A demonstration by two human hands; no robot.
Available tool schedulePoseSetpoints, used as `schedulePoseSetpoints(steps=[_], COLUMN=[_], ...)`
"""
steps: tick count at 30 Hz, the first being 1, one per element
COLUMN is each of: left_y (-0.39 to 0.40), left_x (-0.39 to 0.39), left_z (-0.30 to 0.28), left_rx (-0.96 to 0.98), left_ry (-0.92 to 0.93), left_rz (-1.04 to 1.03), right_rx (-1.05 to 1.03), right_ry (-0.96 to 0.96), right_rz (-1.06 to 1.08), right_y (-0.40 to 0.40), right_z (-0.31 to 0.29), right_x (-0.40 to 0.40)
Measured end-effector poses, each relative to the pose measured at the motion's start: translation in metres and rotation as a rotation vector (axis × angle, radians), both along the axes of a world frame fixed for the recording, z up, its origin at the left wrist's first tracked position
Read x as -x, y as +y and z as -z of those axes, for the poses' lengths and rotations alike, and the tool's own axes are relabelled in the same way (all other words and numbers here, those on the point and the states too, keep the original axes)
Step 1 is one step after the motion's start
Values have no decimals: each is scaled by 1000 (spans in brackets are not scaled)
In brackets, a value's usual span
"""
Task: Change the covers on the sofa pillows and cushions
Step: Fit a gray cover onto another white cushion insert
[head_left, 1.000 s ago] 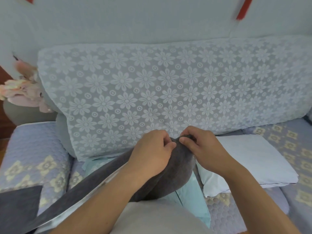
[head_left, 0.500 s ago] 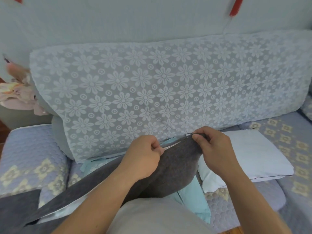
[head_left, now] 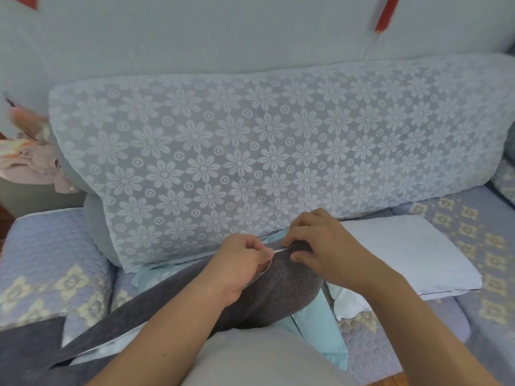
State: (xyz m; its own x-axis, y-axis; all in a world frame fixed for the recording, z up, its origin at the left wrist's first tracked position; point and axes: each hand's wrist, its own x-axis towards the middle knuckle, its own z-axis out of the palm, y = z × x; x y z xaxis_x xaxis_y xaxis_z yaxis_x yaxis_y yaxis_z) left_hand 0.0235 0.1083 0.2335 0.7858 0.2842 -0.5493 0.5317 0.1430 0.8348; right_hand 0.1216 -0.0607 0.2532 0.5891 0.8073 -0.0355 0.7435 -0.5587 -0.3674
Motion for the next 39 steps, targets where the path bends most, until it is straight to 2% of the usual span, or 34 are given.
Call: schedulePoseSetpoints(steps=[5,9,11,14,17,20,24,27,29,35,37,39], left_y=[-1,-11,-15,-20,-26,-29,-29,-30,-27,9,12,13], left_x=[4,6,5,-1,-5,-3,-1,-3,-4,15,19,18], left_z=[11,17,19,17,24,30,29,30,33,42,40,40], left_rx=[-71,-136,-75,158,225,61,-392,-607,-669,-683,-703,-710], left_ry=[-1,7,-17,-63,-110,-133,-121,-161,-129,36,38,32], left_rz=[-60,-107,-159,-229,-164,-68,72,112,112,49,84,109], right_rx=[37,24,-22,-56,-26,-31,-64,-89,-69,-47,58,253], right_ry=[-132,-140,-110,-64,-52,-25,-6,-1,-13,42,95,55], right_rz=[-40,-45,-7,79,118,143,184,228,266,441,436,369], right_y=[12,16,13,10,7,2,-1,1,-1,-33,-33,-24], right_z=[17,27,27,26,26,25,24,24,23,16,16,18], right_x=[5,9,9,10,10,11,14,10,4,-18,-21,-20])
